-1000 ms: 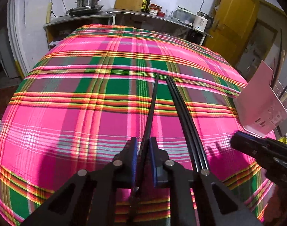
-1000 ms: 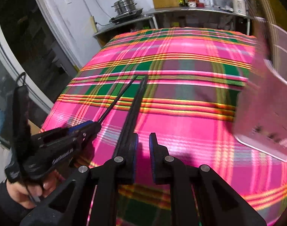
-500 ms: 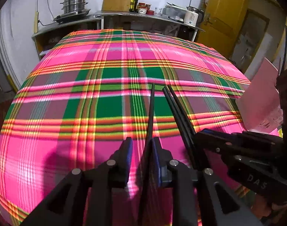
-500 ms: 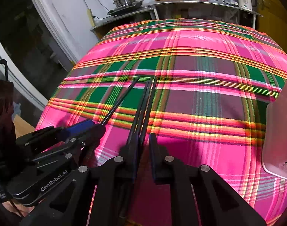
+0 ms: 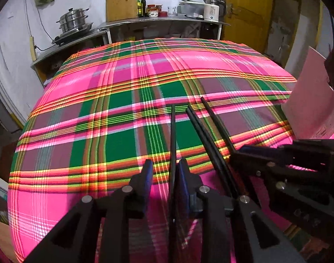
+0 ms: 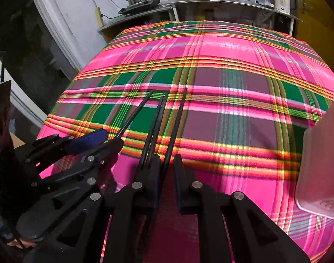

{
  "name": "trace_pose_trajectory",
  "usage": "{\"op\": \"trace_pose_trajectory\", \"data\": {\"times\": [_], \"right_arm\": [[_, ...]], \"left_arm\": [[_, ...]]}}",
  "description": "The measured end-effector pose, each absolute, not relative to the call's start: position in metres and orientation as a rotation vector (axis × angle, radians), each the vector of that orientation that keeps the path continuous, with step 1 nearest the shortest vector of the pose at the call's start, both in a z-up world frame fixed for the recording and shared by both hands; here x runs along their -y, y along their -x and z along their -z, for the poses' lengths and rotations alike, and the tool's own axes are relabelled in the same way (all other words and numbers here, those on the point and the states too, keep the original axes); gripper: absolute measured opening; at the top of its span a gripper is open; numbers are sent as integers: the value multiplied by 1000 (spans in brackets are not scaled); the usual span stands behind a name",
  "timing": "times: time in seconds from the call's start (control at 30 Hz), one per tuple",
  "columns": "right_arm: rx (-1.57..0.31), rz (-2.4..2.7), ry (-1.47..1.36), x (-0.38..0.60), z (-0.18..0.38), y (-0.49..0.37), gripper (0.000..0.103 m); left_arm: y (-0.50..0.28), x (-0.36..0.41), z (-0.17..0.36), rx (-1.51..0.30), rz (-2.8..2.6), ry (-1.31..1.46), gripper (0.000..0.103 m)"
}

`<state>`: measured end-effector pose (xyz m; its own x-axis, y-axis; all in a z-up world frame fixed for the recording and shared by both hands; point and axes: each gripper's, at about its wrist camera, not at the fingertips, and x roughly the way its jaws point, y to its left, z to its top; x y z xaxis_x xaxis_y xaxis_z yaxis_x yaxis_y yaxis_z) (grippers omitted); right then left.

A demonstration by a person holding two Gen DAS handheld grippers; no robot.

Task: Organize utensils
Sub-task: 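Close the right tool on a black chopstick in the pile, then lift the black chopstick upright and carry it over the basket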

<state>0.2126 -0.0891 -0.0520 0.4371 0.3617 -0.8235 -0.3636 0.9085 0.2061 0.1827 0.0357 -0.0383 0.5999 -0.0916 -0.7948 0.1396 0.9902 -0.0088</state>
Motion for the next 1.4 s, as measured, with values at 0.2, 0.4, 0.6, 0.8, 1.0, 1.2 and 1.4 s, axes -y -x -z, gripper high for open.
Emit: {"op": "trace_pose_trajectory", "data": {"times": [0.2, 0.4, 0.6, 0.8, 1.0, 1.2, 1.4], "right_arm": [[-1012, -436, 21, 83, 52, -220, 8], [-1013, -450, -4, 88, 48, -219, 6], [-963, -472, -29, 96, 27, -208, 6], [-905, -495, -62, 106, 3, -194, 5], [-845, -511, -81, 116, -23, -177, 5], [-785, -518, -103, 131, -46, -159, 5], [-731, -512, -131, 150, -66, -142, 5]], "left_arm": [[-186, -37, 37, -915, 130, -67, 11], [-189, -47, 34, -933, 135, 1, 6], [-178, -54, 13, -896, 147, 43, 6], [-161, -59, -19, -835, 164, 79, 6], [-143, -56, -48, -782, 180, 93, 6], [-126, -51, -73, -742, 198, 105, 6], [-113, -44, -93, -714, 217, 112, 6]]}}
